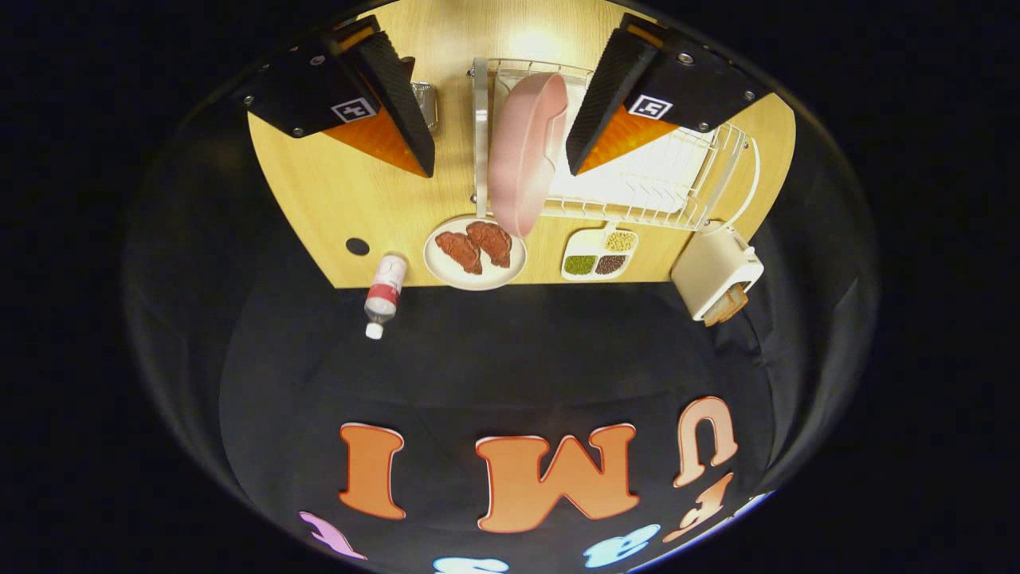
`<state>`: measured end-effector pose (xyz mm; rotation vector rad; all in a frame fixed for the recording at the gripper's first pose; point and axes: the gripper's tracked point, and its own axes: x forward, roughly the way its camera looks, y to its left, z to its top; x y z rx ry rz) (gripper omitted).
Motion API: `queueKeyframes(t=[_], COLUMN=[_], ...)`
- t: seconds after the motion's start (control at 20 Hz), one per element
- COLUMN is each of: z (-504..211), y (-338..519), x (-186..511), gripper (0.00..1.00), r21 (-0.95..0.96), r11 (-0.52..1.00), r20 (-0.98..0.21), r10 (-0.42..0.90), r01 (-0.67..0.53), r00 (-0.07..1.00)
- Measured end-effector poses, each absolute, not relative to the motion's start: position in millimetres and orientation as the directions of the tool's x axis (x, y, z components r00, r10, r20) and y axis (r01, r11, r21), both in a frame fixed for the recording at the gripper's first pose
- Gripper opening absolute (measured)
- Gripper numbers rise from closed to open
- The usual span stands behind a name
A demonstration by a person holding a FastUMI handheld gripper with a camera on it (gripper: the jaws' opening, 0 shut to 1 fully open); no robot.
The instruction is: Take the plate from the dish rack, then take the spoon from the basket and place it into the plate.
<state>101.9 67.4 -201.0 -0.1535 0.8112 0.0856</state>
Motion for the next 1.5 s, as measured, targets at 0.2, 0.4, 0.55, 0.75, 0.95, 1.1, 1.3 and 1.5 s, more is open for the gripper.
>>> queueKeyframes(t=[0.2, 0.4, 0.55, 0.75, 0.95, 1.1, 1.3, 1.5], z=[-232.4, -243.3, -252.8, -255.4, -247.1, -239.9, -228.3, -223.0], y=[67.0, 79.2, 80.7, 79.6, 70.3, 71.9, 65.7, 69.9], x=[96.6, 95.5, 90.7, 90.0, 92.6, 96.0, 103.6, 104.2], gripper=[0.98, 0.84, 0.61, 0.33, 0.26, 0.24, 0.23, 0.2], r21=[-0.031, 0.003, 0.0, -0.025, -0.068, -0.095, -0.165, -0.205], r11=[0.996, 0.997, 0.998, 1.0, 0.996, 0.994, 0.982, 0.974], r20=[-0.793, -0.814, -0.844, -0.855, -0.84, -0.826, -0.789, -0.778], r10=[0.025, 0.05, 0.032, -0.015, -0.086, -0.112, -0.188, -0.223], r01=[-0.081, -0.082, -0.059, -0.013, 0.053, 0.06, 0.092, 0.098], r00=[0.608, 0.578, 0.536, 0.518, 0.535, 0.552, 0.585, 0.587])
